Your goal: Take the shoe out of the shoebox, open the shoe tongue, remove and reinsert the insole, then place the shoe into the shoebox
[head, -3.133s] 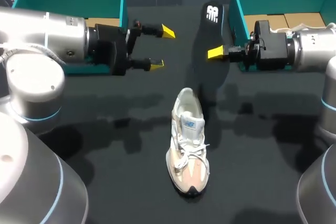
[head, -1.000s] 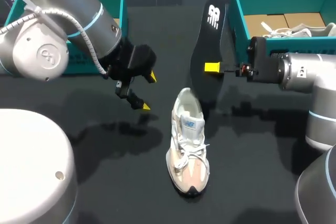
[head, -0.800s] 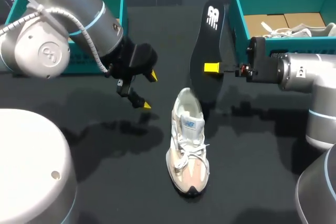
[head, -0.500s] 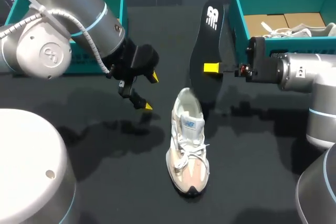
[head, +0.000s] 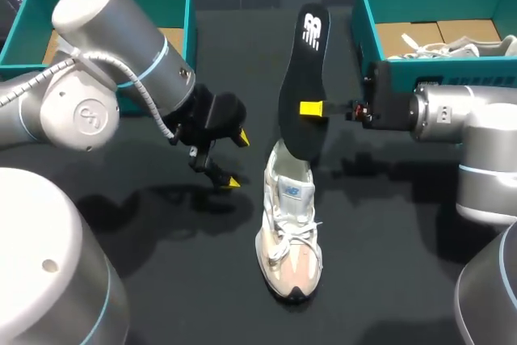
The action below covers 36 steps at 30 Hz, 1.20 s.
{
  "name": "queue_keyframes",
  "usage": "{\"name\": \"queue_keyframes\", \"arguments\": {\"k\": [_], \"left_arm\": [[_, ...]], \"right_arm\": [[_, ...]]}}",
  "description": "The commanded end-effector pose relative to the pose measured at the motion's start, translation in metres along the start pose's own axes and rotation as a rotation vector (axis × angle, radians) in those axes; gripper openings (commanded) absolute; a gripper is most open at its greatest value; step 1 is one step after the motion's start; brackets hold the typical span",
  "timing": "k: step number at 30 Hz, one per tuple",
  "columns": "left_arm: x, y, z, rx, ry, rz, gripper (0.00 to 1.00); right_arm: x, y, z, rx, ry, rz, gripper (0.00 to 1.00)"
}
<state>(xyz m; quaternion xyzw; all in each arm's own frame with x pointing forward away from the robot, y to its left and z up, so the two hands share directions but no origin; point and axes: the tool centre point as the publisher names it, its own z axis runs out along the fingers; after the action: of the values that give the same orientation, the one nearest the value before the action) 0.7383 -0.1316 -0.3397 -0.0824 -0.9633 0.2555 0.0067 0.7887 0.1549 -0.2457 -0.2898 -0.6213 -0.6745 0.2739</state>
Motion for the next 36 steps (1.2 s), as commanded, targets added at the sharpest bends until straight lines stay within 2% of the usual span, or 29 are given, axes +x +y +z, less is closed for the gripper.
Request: {"name": "queue_keyframes", "arguments": {"k": [1,5,16,23,36], "left_arm": [[-0.001,0.001,0.012,0.01,-0.001,-0.003,1.0],[-0.002,0.001,0.02,0.038,0.0,-0.021,1.0],[-0.002,0.001,0.02,0.038,0.0,-0.021,1.0],[-0.008,-0.004,0.033,0.019,-0.016,-0.005,1.0],[-0.01,-0.008,0.042,0.008,-0.013,-0.024,1.0]], "right_arm": [[-0.008,-0.001,0.007,0.004,0.011,-0.005,0.0],[-0.013,-0.005,0.009,-0.012,-0.012,-0.044,0.0],[-0.013,-0.005,0.009,-0.012,-0.012,-0.044,0.0],[-0.02,-0.011,0.018,-0.017,0.006,-0.109,0.0],[-0.024,-0.017,0.023,-0.018,0.015,-0.108,0.0]]}}
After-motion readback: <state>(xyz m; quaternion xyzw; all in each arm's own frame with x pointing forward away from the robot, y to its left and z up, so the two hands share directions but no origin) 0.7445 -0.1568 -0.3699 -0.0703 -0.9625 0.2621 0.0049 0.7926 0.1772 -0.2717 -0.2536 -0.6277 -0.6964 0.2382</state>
